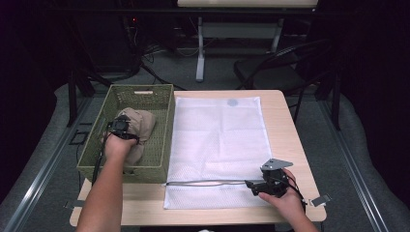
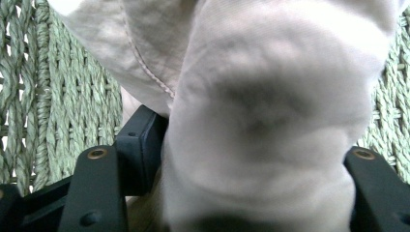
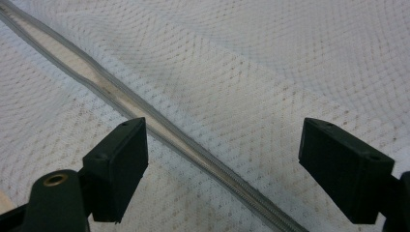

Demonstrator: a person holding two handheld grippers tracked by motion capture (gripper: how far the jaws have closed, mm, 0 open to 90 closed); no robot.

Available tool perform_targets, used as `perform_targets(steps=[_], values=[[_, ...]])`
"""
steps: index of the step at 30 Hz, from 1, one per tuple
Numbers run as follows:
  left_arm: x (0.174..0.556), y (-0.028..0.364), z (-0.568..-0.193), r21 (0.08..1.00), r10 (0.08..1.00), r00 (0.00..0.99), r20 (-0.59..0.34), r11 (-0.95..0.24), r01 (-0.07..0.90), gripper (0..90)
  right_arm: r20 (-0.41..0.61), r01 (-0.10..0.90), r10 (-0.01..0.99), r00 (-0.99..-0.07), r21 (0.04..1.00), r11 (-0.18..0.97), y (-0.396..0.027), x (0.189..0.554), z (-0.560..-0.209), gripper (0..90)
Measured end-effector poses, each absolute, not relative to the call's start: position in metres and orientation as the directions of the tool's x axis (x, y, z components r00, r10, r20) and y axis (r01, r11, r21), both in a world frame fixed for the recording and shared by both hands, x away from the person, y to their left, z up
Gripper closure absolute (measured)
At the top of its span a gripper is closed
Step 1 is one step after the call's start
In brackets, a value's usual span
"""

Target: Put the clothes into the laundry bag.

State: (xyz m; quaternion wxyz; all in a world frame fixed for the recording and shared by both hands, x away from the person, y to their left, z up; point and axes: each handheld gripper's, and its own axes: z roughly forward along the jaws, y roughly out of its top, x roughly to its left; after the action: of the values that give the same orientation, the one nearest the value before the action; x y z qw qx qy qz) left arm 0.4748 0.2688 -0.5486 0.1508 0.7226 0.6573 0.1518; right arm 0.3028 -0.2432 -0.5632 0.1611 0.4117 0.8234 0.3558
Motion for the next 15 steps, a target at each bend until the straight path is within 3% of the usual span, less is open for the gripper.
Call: perform_targets(steps=[6,15], values=[[0.476,0.274,-0.544,0.401,0.996,0.092,0.015,-0.09,0.912,51.1,0.029,0.567,0.788,-0.615,0.711,0.416,-0.243,0.303,-0.563,18.6],[0.478,0.281,-0.54,0.392,0.996,0.089,-0.024,-0.073,0.917,54.8,0.021,0.565,0.79,-0.612,0.71,0.419,-0.243,0.303,-0.564,18.8]])
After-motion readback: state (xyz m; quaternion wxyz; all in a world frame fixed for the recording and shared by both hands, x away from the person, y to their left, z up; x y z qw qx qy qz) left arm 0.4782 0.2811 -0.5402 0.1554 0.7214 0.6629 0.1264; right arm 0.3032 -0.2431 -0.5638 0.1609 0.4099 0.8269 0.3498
